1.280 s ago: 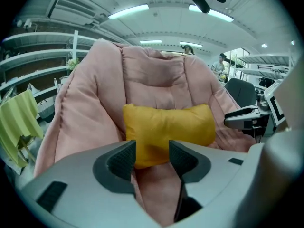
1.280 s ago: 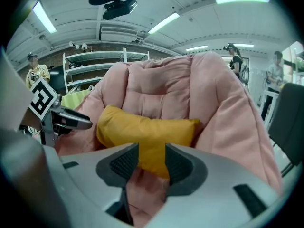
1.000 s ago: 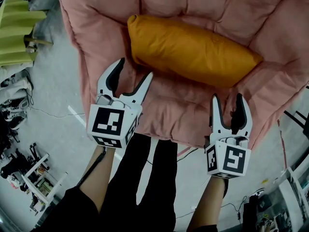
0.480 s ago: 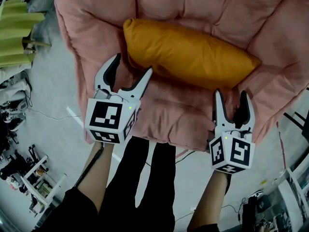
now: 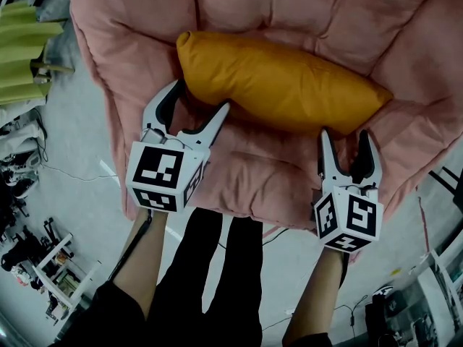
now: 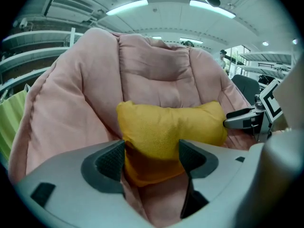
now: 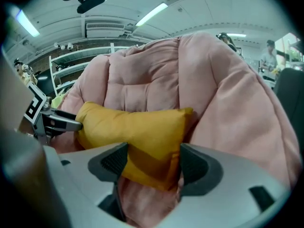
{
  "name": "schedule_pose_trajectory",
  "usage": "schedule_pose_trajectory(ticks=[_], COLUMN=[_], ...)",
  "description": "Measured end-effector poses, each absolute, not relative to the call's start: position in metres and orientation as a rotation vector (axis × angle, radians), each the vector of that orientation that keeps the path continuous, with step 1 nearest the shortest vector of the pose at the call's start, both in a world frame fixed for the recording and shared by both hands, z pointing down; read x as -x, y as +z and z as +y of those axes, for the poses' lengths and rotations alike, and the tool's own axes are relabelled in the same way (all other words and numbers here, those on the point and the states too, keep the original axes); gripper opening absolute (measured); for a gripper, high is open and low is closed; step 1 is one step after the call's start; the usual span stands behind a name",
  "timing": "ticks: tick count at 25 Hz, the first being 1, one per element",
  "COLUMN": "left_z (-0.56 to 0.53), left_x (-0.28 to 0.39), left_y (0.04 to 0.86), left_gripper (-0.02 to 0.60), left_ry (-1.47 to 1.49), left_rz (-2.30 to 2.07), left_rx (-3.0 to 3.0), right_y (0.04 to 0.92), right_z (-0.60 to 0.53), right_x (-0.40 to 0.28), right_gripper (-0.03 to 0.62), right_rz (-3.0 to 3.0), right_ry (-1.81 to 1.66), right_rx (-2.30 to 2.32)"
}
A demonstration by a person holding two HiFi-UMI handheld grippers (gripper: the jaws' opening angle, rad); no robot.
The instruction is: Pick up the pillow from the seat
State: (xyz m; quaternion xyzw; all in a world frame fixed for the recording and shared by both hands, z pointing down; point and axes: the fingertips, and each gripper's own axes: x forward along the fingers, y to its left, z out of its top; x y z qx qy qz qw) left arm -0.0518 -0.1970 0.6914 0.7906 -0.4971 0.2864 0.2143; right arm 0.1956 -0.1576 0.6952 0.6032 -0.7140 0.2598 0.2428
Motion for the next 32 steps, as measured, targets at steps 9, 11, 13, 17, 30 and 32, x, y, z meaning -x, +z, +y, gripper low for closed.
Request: schedule_pose_trajectory(ticks=[9,11,13,17,30,32], left_z=[-0.205,-0.205,-0.206,-0.208,-0.219,-0.220], left_x=[0.047,0.047,0.046,0.045,0.042,0.040], left_y=[0.699,0.701,0.705,0.709,0.720,0.720], left_gripper=[0.333,0.333,0.333,0.333,0.333,0.330], left_ry=[0.806,0.810,0.815,0.825,0.861,0.866], left_rz=[-1.355,-1.340,-1.327,-1.316,-1.295,-1.300], left_rx=[-2.168,-2.163,-2.161,-2.156,-2.126,-2.128], right_y=[0.705,0.709,0.715,0.723,0.738,0.738], right_z=[-0.168,-0.169,-0.170,-0.175,-0.189,-0.190], right_x=[-0.196,-0.195,-0.196,-0.196,-0.194,-0.195], right_gripper=[0.328,0.328,0.328,0.328,0.330,0.328], right_rz=[-1.938,-1.937,-1.933,-1.921,-1.916,-1.912], right_ry=[0.769,0.796,0.826,0.877,0.926,0.919], right_rx=[-1.640,-1.627,-1.616,-1.592,-1.561,-1.559])
